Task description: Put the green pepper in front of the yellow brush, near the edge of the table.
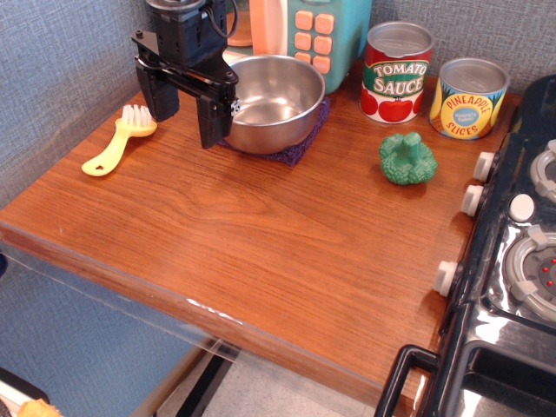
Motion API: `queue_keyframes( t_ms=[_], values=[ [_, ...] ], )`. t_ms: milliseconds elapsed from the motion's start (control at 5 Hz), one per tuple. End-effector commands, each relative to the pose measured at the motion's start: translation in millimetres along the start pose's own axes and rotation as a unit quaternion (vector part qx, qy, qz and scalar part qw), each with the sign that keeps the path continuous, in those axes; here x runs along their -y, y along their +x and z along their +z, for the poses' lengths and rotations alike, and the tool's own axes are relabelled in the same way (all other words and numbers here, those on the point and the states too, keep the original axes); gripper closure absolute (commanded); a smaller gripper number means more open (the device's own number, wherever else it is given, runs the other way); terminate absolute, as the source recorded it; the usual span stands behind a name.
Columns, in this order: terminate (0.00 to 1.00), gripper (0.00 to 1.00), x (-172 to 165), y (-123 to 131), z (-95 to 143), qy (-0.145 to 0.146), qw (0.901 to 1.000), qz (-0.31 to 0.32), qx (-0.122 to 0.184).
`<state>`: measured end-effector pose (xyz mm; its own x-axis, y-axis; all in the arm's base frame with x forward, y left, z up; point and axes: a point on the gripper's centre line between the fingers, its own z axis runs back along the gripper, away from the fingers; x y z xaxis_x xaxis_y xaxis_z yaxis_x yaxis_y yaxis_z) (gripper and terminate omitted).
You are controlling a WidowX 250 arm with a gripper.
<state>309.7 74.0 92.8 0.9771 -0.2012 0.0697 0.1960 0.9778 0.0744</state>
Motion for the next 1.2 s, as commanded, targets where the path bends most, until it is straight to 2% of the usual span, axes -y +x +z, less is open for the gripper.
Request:
queue_keyframes(
  t_ms=[0, 400, 600, 800, 1000],
  values=[
    [0.0, 0.0, 0, 0, 0, 0.0, 1.0, 0.0, 0.0],
    [0.0, 0.0, 43, 10, 0, 0.0, 0.9978, -0.065, 0.017],
    [0.0, 0.0, 80, 38, 0, -0.017, 0.9912, -0.126, 0.034],
    [0.0, 0.0, 104, 76, 11, -0.043, 0.9863, -0.143, 0.069],
    [0.0, 0.0, 119, 102, 21, -0.066, 0.9827, -0.144, 0.096]
  ],
)
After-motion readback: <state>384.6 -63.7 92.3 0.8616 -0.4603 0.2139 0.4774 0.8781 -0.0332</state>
